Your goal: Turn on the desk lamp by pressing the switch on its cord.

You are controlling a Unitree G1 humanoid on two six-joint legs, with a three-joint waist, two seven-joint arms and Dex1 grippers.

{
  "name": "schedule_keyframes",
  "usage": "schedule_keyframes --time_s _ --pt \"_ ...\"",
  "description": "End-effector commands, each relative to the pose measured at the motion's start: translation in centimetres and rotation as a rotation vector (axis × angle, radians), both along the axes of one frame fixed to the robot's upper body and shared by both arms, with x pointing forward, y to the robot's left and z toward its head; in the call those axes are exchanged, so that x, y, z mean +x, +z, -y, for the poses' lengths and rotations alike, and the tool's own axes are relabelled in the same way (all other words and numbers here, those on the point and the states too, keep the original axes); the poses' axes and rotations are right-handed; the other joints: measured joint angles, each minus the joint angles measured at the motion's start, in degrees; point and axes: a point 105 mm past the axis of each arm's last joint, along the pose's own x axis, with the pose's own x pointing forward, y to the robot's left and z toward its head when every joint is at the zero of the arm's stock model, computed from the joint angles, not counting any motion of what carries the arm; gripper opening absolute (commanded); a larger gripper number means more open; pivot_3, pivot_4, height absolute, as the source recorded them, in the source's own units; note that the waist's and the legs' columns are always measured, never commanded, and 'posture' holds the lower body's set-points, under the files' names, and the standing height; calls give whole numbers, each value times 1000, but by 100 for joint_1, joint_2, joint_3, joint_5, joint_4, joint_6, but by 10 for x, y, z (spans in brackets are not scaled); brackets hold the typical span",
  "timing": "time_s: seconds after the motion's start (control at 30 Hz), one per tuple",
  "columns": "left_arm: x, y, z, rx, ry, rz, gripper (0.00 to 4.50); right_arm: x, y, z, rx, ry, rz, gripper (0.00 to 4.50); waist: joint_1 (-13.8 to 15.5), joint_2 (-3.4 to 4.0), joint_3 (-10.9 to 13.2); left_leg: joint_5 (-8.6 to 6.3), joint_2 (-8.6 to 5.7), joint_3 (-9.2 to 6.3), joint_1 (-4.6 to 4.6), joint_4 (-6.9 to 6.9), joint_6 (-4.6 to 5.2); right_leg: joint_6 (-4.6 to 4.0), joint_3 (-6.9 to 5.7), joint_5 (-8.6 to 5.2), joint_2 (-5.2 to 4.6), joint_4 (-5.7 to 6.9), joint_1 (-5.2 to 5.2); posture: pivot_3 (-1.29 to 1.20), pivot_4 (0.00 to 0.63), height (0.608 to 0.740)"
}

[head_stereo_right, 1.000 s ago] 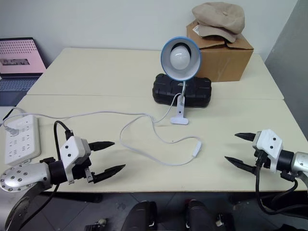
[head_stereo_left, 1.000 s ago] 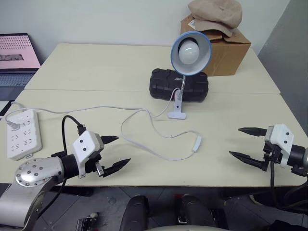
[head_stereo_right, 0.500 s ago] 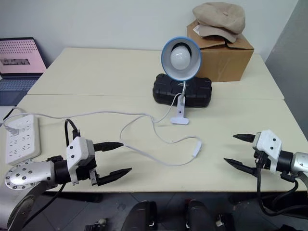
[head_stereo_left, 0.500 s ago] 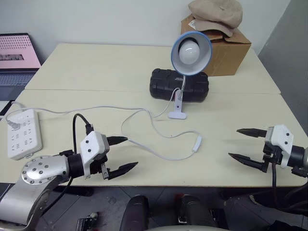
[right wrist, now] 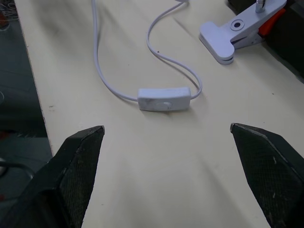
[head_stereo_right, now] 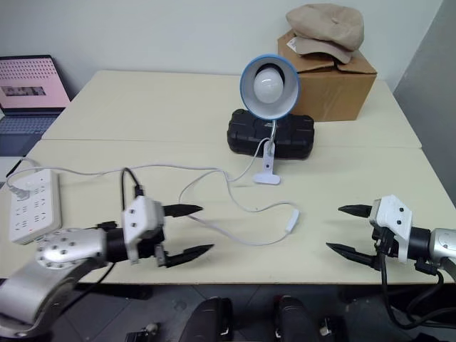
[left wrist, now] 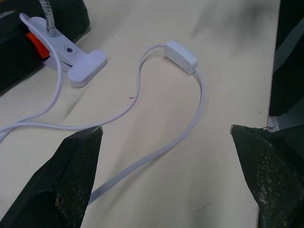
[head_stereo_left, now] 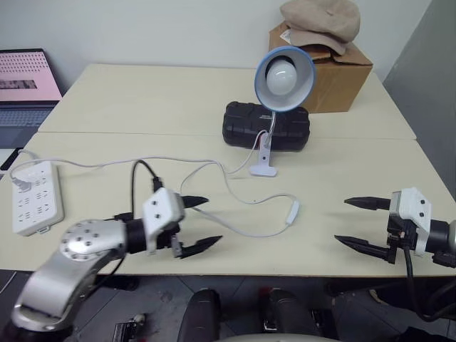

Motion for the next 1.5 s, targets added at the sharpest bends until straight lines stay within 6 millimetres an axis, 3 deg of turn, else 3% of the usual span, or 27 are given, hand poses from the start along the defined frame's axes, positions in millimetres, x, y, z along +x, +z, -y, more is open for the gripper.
schedule_keyframes --time_s 0.03,0.27,0.6,0.83,0.97,1.1,1.5 --pt "8 -10 31 -15 -13 11 4500 1 10 -1 -3 -4 53 4458 19 -2 0 0 0 0 0 0 0 1 0 1 1 0 0 0 150 740" --pt "14 -33 75 -23 -78 -94 4500 3 12 4 -14 -34 57 4458 19 -1 -2 0 0 -5 2 0 0 2 2 1 10 4 1 0 150 740" --pt "38 -45 128 20 -68 -105 4500 0 14 11 -46 -57 45 4458 39 -3 -2 2 -11 -6 0 9 3 14 8 8 9 3 4 0 150 740" --pt "41 -54 150 60 -38 -111 4500 -2 15 12 -47 -60 48 4458 33 -2 -2 2 -10 -10 1 8 3 14 7 8 10 4 4 0 150 740" --pt "44 -55 151 61 -6 -117 4500 -4 14 10 -44 -62 48 4458 31 -1 -3 2 -11 -11 0 10 3 17 7 10 10 5 4 0 150 740" --pt "46 -56 149 65 1 -121 3825 -4 14 9 -43 -61 49 4500 31 -1 -3 2 -12 -10 0 10 3 17 8 10 10 4 4 0 150 740" --pt "51 -54 131 75 23 -126 1007 1 14 2 -35 -47 57 4500 30 -1 -3 2 -11 -13 0 10 3 17 6 10 10 4 3 0 150 740"
